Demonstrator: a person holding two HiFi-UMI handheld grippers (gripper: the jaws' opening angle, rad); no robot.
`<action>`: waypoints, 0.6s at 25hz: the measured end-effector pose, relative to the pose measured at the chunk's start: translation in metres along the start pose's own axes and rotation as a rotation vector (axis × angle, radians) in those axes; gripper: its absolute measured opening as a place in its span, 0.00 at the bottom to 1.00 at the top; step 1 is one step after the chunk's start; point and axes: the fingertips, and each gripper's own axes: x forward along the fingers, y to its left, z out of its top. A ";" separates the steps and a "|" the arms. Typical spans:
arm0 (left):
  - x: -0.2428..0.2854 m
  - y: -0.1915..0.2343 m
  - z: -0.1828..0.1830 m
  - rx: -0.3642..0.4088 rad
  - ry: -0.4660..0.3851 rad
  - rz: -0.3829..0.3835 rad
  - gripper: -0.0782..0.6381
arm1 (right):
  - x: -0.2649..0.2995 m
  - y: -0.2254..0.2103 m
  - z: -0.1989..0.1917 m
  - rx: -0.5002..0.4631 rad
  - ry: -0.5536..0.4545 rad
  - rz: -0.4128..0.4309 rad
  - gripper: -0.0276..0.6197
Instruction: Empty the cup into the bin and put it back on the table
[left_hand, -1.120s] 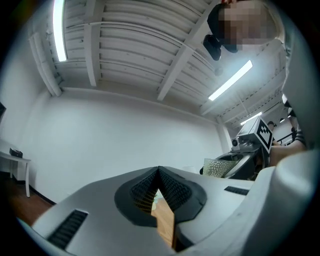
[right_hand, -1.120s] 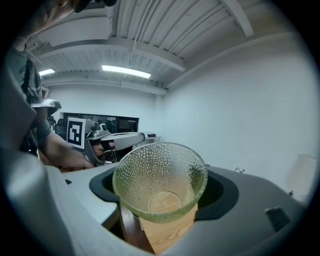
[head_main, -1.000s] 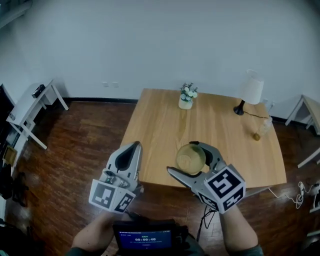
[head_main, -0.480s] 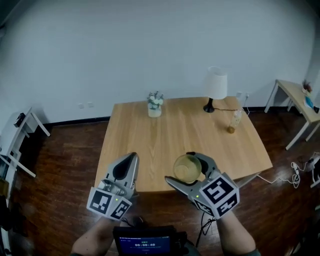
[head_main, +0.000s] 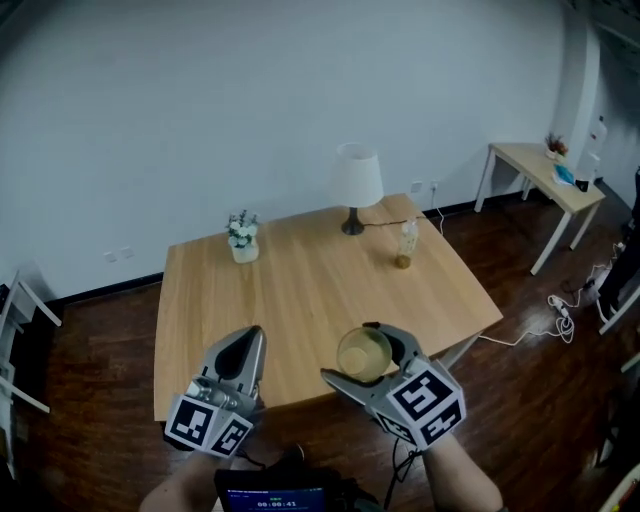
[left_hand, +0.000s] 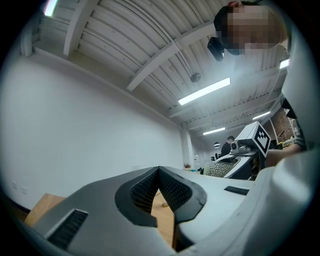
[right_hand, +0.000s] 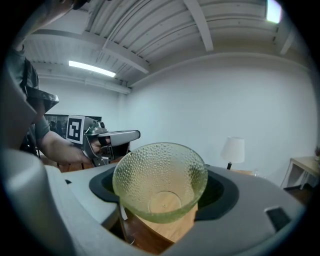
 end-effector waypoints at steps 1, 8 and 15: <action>0.006 -0.002 -0.005 -0.007 0.008 -0.012 0.10 | -0.002 -0.006 -0.003 0.007 0.003 -0.014 0.68; 0.054 -0.014 -0.031 -0.050 0.024 -0.134 0.10 | -0.003 -0.050 -0.017 0.062 0.016 -0.107 0.68; 0.097 0.011 -0.047 -0.067 0.021 -0.157 0.10 | 0.015 -0.086 -0.018 0.086 0.036 -0.154 0.68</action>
